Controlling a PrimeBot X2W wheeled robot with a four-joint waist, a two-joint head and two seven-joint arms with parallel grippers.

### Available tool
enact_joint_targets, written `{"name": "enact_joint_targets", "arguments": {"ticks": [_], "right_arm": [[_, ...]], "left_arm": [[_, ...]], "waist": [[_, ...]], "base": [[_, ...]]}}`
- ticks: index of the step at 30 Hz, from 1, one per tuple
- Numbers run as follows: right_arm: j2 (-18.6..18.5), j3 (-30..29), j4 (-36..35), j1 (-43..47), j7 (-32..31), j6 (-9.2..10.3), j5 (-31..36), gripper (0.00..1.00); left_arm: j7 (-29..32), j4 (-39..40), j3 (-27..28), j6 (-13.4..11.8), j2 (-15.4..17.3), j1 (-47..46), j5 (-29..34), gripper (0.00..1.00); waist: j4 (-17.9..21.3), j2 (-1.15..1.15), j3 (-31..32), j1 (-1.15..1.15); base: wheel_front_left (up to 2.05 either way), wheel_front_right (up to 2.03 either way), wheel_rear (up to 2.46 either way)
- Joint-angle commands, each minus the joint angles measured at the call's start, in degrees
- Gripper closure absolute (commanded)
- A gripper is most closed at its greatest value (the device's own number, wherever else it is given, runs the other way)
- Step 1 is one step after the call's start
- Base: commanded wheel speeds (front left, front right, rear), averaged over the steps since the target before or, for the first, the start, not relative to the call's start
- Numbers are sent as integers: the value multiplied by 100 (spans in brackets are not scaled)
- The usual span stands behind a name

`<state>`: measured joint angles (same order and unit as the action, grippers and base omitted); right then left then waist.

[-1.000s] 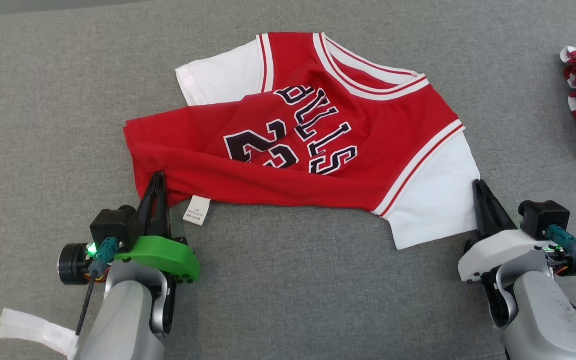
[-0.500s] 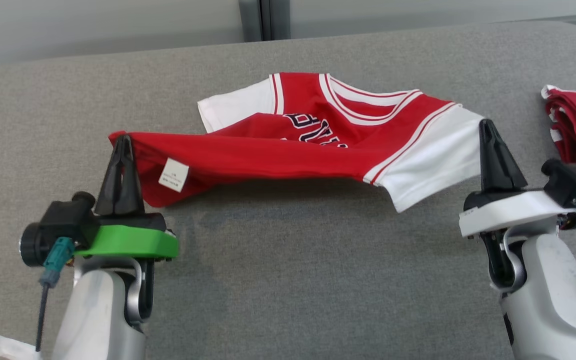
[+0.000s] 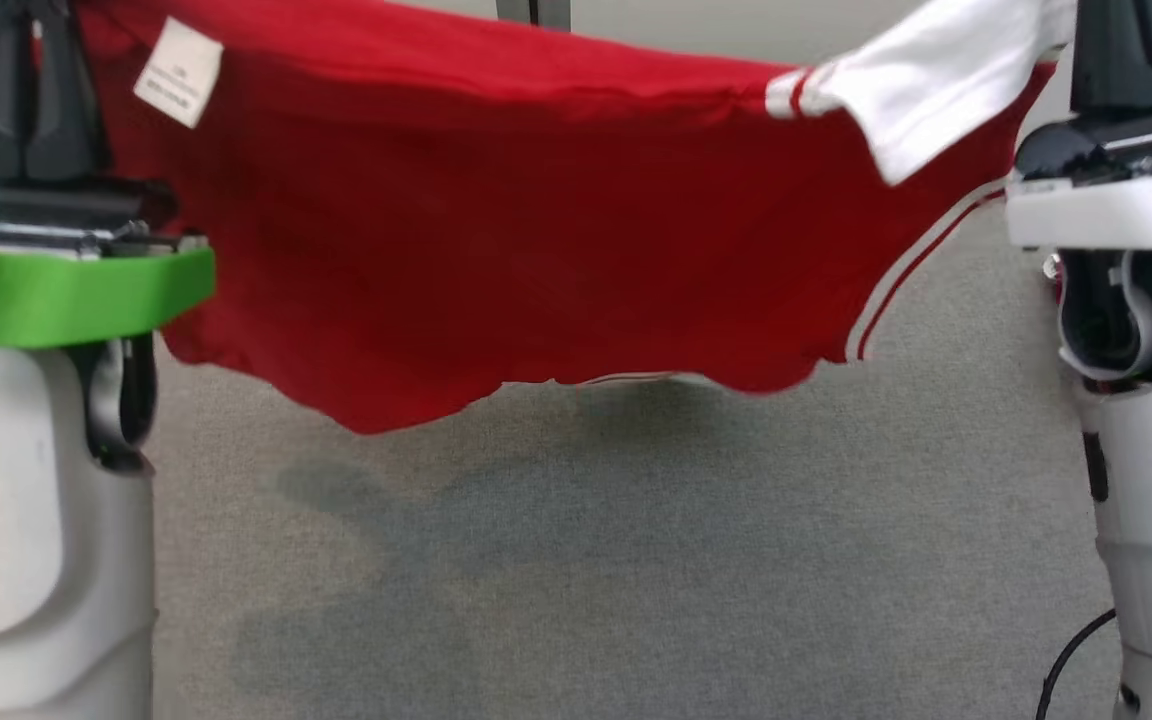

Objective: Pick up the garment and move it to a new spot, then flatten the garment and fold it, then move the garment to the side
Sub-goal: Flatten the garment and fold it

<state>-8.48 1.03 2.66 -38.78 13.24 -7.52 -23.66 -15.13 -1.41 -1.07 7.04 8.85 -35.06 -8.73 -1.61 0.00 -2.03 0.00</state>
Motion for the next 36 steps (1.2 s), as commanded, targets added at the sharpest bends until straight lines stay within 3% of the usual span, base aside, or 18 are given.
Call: {"name": "enact_joint_targets", "arguments": {"ticks": [1, 10, 20, 25, 31, 36], "right_arm": [[-109, -31, -91, -294, -193, 7, -61, 100], [-417, 180, 446, -1409, -559, 7, 222, 100], [-398, 283, 2143, -3671, 119, 8, 1123, 100], [-421, 93, 2523, -4368, 194, 8, 1340, 100], [-358, -23, 2520, -3627, 197, 8, 1141, 100], [-287, 18, 2509, -2113, 198, 8, 706, 100]], "left_arm": [[15, -152, 1, 20, 210, -359, -44, 100], [305, -1238, -39, -6, 243, -1538, -241, 100], [35, -2709, -91, -288, 322, -3432, 97, 100], [-6, -2703, 47, -325, 243, -3935, 58, 100], [-5, -2583, 261, -236, 47, -3025, -20, 100], [-5, -2601, 509, -205, -251, -1429, -83, 100]], "waist": [[3, 0, -22, 0], [10, 0, -926, 0], [175, 0, -2129, 0], [146, 0, -2255, 0], [103, 0, -2186, 0], [93, 0, -2011, 0]], "base": [[0, 0, 0], [0, 0, 0], [0, 0, 0], [0, 0, 0], [0, 0, 0], [0, 0, 0]]}}
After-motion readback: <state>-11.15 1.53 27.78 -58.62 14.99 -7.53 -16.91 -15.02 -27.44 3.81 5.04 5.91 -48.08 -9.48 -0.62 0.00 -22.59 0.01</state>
